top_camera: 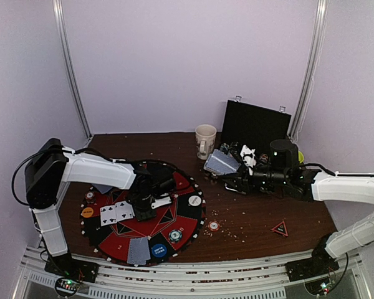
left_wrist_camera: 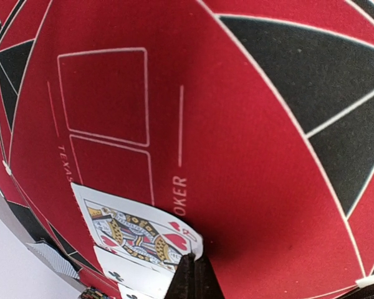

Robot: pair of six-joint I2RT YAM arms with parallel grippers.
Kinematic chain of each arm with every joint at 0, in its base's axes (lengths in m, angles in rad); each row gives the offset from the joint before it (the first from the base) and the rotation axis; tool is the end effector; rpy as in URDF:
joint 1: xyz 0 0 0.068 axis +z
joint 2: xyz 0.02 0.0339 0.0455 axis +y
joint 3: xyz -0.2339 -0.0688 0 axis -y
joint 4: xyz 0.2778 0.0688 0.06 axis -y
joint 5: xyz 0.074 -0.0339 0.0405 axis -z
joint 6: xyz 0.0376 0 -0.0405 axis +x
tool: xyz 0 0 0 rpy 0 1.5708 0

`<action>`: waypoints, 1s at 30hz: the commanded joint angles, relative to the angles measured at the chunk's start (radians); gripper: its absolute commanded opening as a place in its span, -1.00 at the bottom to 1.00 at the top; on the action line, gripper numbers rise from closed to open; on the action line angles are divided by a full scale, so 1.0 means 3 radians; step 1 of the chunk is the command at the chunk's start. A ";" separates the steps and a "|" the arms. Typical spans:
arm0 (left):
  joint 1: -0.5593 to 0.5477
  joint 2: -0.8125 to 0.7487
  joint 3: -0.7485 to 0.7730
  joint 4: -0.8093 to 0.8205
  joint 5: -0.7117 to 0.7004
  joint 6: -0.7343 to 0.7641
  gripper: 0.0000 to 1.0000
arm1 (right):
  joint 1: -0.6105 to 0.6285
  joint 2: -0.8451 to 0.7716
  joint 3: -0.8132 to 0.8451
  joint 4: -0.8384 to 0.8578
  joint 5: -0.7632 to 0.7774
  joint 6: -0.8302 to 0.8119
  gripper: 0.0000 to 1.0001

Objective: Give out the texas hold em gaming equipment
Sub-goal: Flop the poker card into the community card area.

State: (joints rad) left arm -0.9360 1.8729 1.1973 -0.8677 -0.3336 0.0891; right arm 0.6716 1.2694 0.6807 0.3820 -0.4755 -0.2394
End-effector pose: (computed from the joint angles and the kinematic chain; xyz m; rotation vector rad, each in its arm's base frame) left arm 0.2156 -0.2720 0.1004 1.4399 2.5727 0.4359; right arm 0.2398 0.2126 0.2105 -1.0969 1.4435 0.7308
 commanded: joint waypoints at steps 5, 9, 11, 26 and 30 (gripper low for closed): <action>0.0016 -0.0090 -0.0062 0.0064 -0.0064 0.0121 -1.00 | -0.0019 -0.0091 0.0040 0.0006 0.0036 -0.0038 -0.04; 0.0016 -0.0126 -0.0101 0.0051 0.0011 0.0169 -0.96 | -0.0016 -0.0080 0.0047 0.0013 0.0040 -0.0032 -0.04; 0.0015 -0.0148 -0.0115 0.0027 0.0063 0.0188 -0.71 | -0.0019 -0.0077 0.0049 0.0010 0.0036 -0.0030 -0.04; 0.0211 -0.0620 0.0423 0.0397 0.0502 -0.0137 0.02 | -0.0019 -0.0082 0.0101 -0.0083 0.0003 -0.0098 -0.04; 0.0446 -0.0824 0.0654 0.0875 0.0978 -0.0503 0.41 | -0.0019 -0.0079 0.0157 -0.0144 -0.0019 -0.0143 -0.04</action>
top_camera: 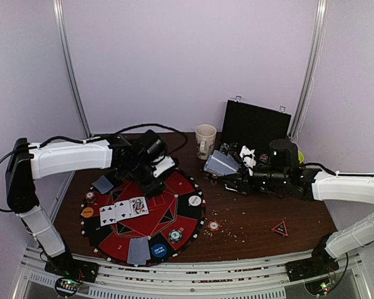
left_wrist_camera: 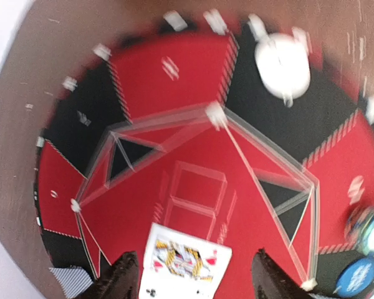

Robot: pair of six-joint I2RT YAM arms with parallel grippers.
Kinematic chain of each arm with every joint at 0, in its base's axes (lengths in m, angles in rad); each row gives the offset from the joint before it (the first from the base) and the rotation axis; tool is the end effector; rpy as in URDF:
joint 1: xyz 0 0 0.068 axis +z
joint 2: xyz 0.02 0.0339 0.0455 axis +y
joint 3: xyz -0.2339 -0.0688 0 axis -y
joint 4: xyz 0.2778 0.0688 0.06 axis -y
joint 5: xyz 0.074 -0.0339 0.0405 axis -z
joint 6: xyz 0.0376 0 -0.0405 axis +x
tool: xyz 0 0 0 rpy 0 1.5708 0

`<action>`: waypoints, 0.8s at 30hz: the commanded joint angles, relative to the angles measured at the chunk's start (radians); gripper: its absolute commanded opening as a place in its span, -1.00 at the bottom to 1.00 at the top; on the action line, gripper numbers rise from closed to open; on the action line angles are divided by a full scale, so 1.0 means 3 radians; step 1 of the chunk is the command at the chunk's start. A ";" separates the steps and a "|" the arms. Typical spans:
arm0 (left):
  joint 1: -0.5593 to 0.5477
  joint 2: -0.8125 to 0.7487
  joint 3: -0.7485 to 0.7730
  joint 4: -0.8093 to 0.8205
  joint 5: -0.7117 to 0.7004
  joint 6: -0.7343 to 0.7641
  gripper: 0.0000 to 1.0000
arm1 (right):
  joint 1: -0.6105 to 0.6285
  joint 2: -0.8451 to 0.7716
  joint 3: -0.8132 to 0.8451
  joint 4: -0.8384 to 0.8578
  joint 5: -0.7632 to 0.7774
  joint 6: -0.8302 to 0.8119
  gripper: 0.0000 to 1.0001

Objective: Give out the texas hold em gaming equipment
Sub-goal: Flop the poker card into the community card area, then pick up the poker card from the face-down deck piles.

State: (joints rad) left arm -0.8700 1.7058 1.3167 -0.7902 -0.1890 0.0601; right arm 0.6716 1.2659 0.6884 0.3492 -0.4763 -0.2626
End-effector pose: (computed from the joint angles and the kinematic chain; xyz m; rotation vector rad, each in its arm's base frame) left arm 0.2463 -0.2810 0.1929 1.1693 2.4439 0.0244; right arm 0.2397 0.2126 0.2109 -1.1191 1.4492 0.7174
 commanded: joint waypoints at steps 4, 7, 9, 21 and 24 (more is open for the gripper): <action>0.0261 -0.0481 0.0275 0.1483 0.1459 -0.0683 0.84 | -0.0019 -0.0053 0.0121 -0.0057 -0.0022 -0.0092 -0.04; 0.0248 -0.0448 0.0206 0.2233 0.2113 -0.1073 0.96 | -0.0014 -0.0039 0.0128 -0.0032 -0.0044 -0.0071 -0.03; 0.0209 -0.0277 0.0322 0.2383 0.2263 -0.1218 0.96 | -0.0011 -0.0021 0.0130 0.0003 -0.0056 -0.0047 -0.03; -0.0056 0.0674 0.1327 0.1557 0.1693 -0.0997 0.91 | 0.0004 0.0000 0.0136 0.0007 -0.0066 -0.0025 -0.03; -0.0053 0.0654 0.1278 0.1523 0.1672 -0.0904 0.86 | 0.0003 -0.0016 0.0122 0.0004 -0.0047 -0.0037 -0.03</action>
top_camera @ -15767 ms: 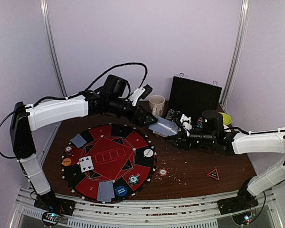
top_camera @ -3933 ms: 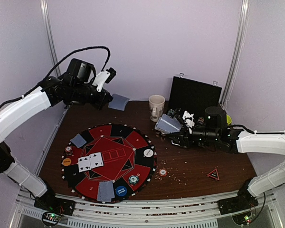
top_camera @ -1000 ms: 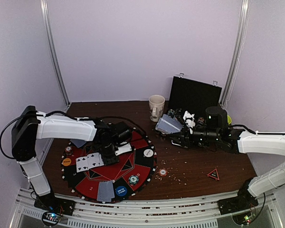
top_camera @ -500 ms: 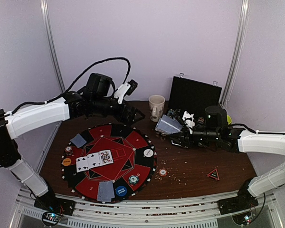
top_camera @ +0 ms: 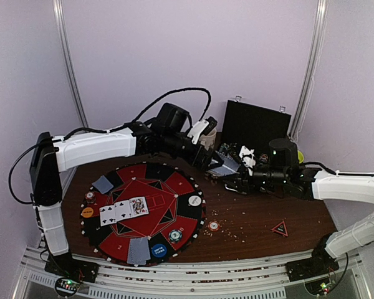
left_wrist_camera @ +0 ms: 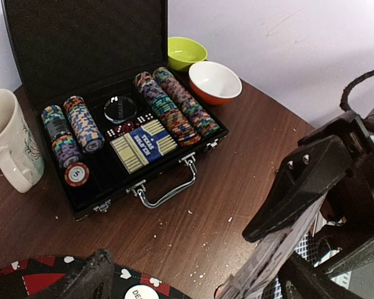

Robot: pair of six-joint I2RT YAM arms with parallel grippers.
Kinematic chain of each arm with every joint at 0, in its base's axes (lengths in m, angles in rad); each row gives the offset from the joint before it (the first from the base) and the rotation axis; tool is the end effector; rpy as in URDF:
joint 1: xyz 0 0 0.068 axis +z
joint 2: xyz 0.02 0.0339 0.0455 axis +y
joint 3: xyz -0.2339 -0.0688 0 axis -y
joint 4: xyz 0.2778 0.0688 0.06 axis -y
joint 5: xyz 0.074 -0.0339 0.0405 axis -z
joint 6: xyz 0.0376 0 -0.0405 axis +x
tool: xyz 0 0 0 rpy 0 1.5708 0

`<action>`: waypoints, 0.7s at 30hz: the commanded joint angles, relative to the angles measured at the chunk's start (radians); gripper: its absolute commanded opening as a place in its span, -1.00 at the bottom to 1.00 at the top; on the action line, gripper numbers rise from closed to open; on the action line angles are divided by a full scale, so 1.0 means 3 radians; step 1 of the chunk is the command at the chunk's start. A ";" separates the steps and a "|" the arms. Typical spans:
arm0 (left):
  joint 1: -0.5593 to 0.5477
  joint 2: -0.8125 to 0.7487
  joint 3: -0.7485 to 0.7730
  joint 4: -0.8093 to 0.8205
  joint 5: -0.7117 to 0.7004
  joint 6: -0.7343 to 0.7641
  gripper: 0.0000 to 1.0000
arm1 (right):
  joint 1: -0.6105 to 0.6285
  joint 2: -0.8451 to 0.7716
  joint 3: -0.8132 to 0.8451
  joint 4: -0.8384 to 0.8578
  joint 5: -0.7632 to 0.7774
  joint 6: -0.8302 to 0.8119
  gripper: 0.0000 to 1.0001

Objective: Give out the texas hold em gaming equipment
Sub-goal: Pick up the poker card from the face-down deck piles.

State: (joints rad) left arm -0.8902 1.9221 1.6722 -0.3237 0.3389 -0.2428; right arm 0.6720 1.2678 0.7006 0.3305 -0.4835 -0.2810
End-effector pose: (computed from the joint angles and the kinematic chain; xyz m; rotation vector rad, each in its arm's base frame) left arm 0.2901 -0.3782 0.2631 0.9255 2.0915 -0.9942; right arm 0.2404 0.2135 0.2129 -1.1384 1.4420 0.7121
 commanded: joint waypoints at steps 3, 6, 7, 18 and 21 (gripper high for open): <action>0.0017 -0.0097 0.0051 -0.0070 -0.0236 0.0150 0.58 | 0.0004 -0.0013 0.0073 0.0076 -0.0022 0.0019 -0.03; 0.0016 -0.0093 0.0070 -0.0149 -0.0270 0.0209 0.37 | 0.0004 0.0009 0.0088 0.0087 -0.0022 0.0033 -0.03; 0.0017 -0.0106 0.0067 -0.0157 -0.0262 0.0215 0.37 | 0.0004 0.0012 0.0088 0.0085 -0.0020 0.0035 -0.04; 0.0022 -0.0305 0.0001 -0.0090 -0.0043 0.0366 0.69 | 0.0001 0.0010 0.0094 0.0060 -0.0019 0.0027 -0.03; 0.0039 -0.0375 -0.0019 -0.0076 0.0040 0.0405 0.75 | 0.0003 0.0003 0.0095 0.0051 -0.0014 0.0021 -0.03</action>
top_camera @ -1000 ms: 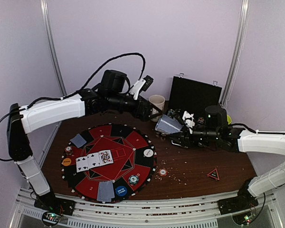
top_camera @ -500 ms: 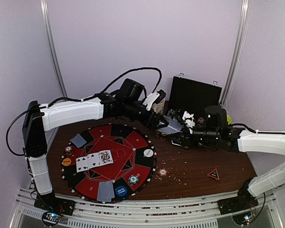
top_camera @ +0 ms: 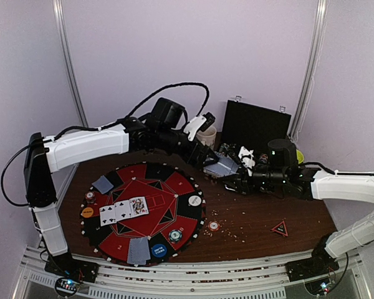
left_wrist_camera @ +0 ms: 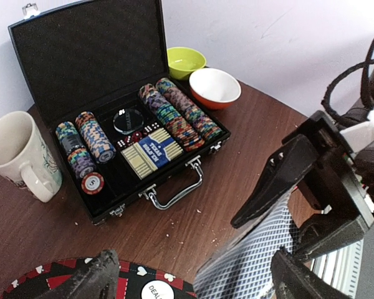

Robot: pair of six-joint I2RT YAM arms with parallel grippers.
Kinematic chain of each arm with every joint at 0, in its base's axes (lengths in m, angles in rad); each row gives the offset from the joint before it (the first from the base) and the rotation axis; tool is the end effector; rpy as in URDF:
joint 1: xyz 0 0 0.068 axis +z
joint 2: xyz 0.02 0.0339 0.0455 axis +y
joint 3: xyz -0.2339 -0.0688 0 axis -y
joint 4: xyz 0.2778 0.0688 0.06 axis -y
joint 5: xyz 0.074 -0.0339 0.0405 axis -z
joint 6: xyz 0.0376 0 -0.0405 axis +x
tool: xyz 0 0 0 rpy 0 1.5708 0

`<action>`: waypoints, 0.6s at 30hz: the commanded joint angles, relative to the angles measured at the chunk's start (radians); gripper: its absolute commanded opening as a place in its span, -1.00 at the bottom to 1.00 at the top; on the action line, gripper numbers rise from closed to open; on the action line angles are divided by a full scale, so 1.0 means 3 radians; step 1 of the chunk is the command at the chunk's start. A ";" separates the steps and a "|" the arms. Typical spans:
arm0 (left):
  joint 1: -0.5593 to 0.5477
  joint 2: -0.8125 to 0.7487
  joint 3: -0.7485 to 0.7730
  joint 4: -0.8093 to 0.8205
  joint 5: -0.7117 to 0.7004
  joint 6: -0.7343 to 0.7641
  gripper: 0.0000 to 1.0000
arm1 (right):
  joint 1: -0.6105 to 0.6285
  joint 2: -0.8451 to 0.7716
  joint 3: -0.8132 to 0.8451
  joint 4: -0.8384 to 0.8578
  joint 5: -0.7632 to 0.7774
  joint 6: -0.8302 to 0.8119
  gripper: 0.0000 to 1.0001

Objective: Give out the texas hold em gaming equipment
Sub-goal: Pick up the poker card from the face-down deck piles.

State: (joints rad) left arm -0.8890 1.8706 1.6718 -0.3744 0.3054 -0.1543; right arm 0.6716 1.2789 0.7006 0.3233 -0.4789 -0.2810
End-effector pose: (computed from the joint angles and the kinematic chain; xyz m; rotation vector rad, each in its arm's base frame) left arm 0.2846 -0.3686 0.2813 0.9865 2.0370 -0.9132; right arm 0.2413 0.2139 0.2088 -1.1411 1.4619 0.7097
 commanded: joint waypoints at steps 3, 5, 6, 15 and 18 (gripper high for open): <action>0.0096 -0.0310 -0.0111 0.0097 0.0175 0.0133 0.64 | 0.0005 -0.0039 0.0102 0.0053 -0.0029 0.0009 -0.03; 0.0145 -0.0369 -0.0197 0.0129 0.0172 0.0153 0.37 | 0.0002 -0.0046 0.0099 0.0053 -0.0030 0.0007 -0.03; 0.0150 -0.0373 -0.0216 0.0144 0.0188 0.0170 0.17 | 0.0006 -0.0043 0.0101 0.0055 -0.0029 0.0007 -0.03; 0.0151 -0.0146 -0.0050 0.0115 0.0488 0.0261 -0.16 | 0.0001 -0.0005 0.0126 0.0053 -0.0037 -0.0008 -0.03; 0.0149 -0.0079 0.0006 0.0117 0.0553 0.0272 -0.18 | 0.0005 0.0005 0.0129 0.0058 -0.0044 -0.0009 -0.03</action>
State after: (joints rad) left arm -0.8440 1.8137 1.6310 -0.3683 0.4232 -0.0944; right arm 0.6716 1.2789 0.7029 0.3233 -0.4793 -0.2821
